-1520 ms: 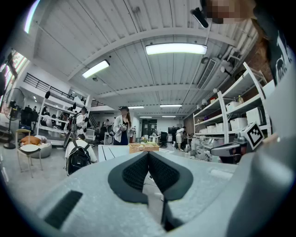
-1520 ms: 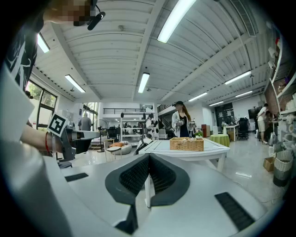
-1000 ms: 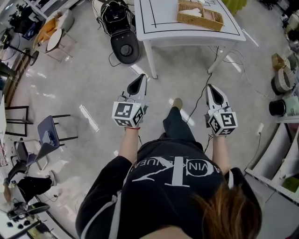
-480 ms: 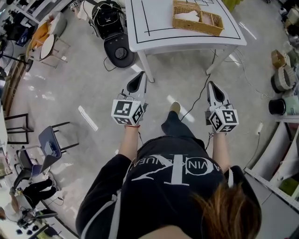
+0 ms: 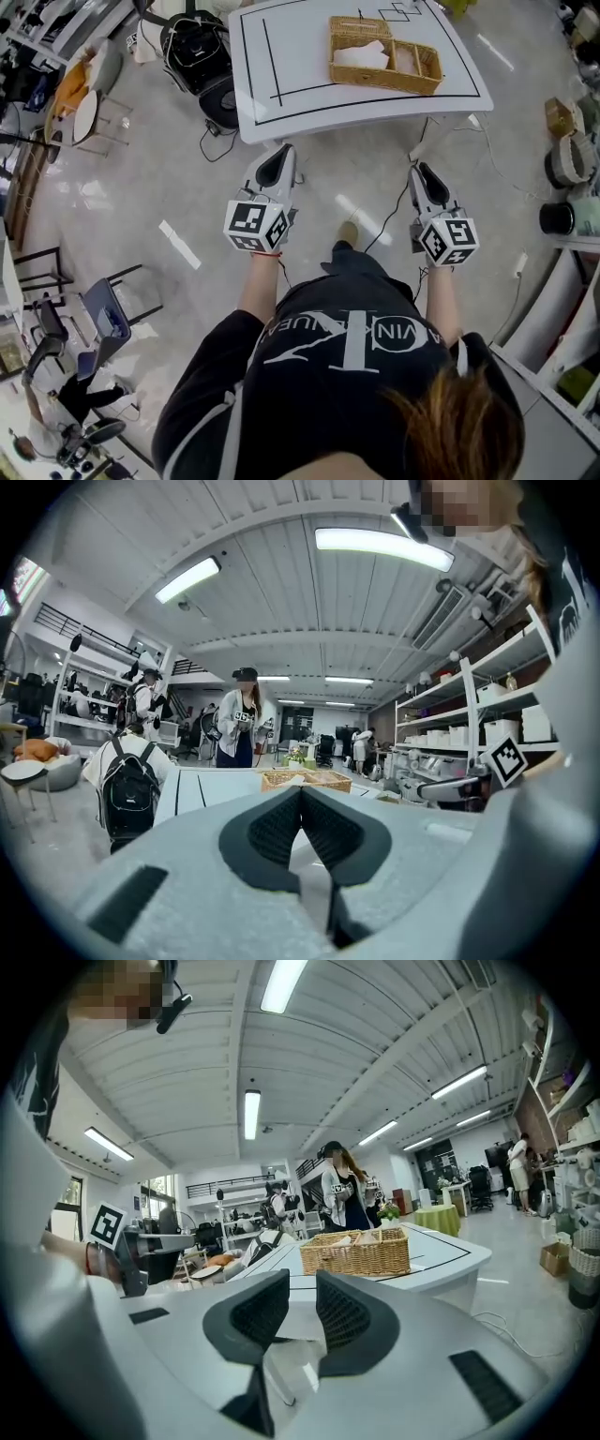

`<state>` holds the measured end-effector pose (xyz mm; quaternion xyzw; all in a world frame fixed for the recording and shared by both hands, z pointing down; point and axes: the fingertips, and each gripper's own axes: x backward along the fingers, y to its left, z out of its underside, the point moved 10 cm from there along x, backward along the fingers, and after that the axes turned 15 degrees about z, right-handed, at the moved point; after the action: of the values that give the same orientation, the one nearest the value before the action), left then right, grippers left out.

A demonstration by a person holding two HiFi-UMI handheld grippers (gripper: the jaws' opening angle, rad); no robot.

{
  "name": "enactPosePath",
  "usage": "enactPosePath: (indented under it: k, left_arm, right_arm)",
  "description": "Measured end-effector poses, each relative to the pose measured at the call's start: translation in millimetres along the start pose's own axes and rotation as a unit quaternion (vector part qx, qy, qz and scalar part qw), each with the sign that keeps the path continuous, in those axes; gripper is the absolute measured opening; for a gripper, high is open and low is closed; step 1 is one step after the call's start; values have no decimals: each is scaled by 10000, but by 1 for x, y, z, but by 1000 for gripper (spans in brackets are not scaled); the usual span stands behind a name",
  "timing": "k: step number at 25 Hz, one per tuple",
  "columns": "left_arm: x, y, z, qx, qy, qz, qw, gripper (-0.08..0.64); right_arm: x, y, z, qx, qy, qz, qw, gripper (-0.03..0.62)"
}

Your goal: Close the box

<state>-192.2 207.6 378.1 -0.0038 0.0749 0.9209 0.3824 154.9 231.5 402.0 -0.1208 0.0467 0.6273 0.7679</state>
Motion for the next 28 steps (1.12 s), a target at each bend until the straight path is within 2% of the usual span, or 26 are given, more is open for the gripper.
enactPosePath:
  k: [12, 28]
  left_arm:
    - [-98, 43, -12, -37, -46, 128, 9999, 11]
    - [-132, 84, -3, 152, 324, 59, 9993, 11]
  right_arm:
    - [-85, -48, -25, 86, -4, -50, 10000, 109]
    - [-145, -54, -22, -61, 273, -262, 9993, 109]
